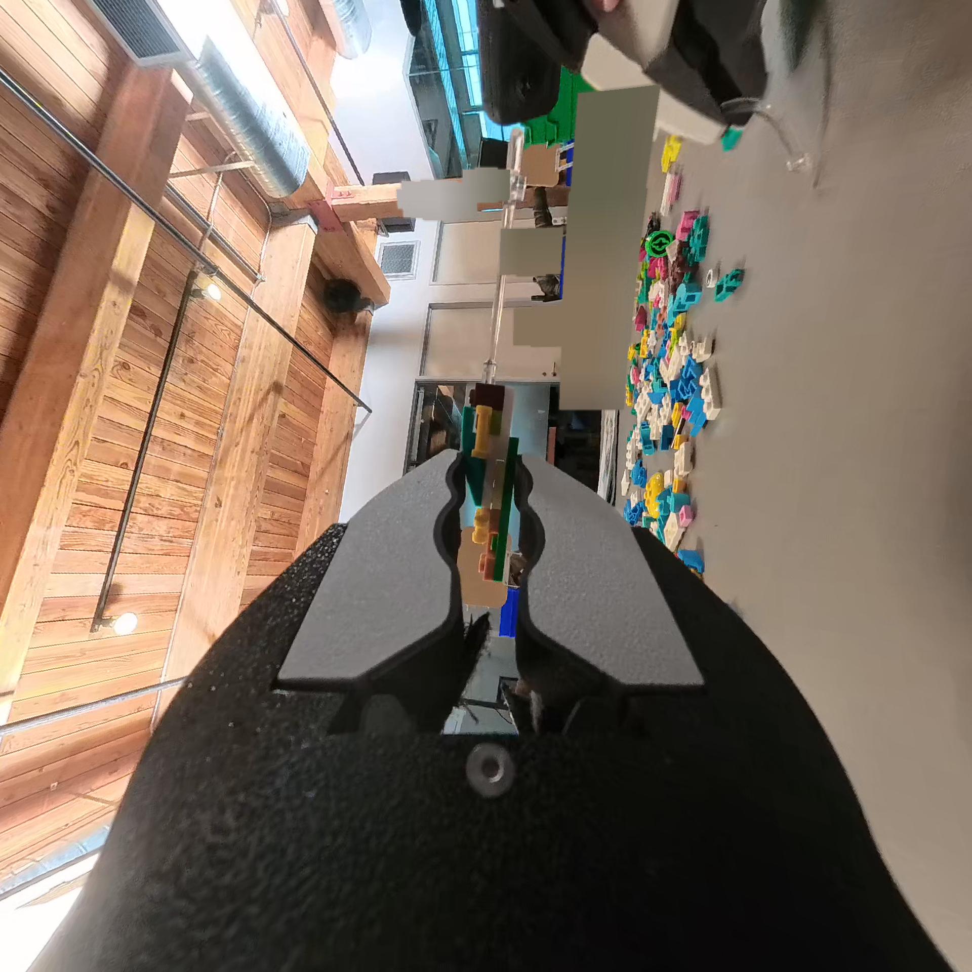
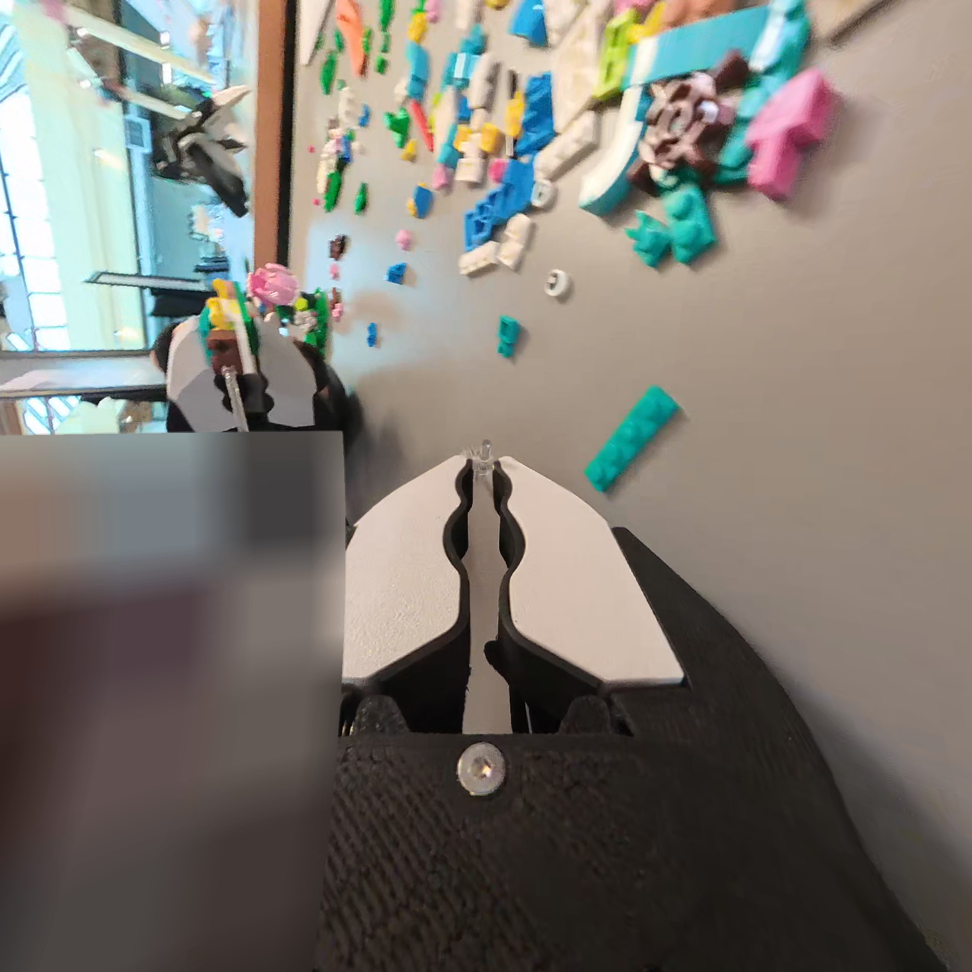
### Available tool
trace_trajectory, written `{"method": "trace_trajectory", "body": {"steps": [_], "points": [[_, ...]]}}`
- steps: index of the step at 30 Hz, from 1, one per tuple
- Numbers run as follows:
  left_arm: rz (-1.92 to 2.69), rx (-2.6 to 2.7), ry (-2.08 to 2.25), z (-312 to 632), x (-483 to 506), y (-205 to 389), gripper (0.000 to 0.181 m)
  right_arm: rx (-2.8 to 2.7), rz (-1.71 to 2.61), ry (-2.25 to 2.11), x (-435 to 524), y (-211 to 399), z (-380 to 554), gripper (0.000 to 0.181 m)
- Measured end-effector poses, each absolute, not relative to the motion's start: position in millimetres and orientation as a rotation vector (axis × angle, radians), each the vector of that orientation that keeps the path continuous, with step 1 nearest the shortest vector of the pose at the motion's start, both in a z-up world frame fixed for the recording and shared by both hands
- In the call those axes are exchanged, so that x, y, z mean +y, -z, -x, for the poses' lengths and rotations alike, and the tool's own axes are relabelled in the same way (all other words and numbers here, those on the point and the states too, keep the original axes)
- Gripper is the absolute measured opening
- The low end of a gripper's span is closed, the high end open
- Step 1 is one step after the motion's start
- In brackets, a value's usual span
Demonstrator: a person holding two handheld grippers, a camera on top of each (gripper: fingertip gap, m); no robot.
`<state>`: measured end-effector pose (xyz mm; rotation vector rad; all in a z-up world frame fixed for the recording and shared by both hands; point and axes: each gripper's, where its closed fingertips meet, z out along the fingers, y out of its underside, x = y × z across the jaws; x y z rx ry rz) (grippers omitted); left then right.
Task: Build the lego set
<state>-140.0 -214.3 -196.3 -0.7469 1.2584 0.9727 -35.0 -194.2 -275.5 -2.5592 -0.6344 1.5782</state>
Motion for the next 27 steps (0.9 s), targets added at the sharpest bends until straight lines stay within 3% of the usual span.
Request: {"method": "trace_trajectory", "body": {"steps": [2,7,11,17,22,27], "points": [[0.745,1.264,-0.974,139.3,-215.1,196.8,0.016,-0.617,2.626,-1.464,-190.2,278.4,24.2,0.007],[0.755,1.286,-0.971,138.6,-215.0,201.0,0.017,-0.664,2.745,-1.251,-191.1,277.5,4.4,0.030],[0.768,1.297,-0.959,138.5,-213.9,204.0,0.016,-0.838,2.754,-1.000,-187.2,277.4,-15.6,0.032],[0.774,1.301,-0.940,136.5,-214.9,204.1,0.016,-1.659,2.048,-0.613,-195.0,253.4,7.7,0.023],[0.777,1.299,-0.940,138.2,-214.6,203.9,0.017,-2.263,1.500,-0.264,-222.5,280.2,21.0,0.019],[0.814,1.296,-0.937,145.5,-210.3,205.8,0.017,-2.271,1.610,-0.193,-201.4,283.2,1.1,0.021]]}}
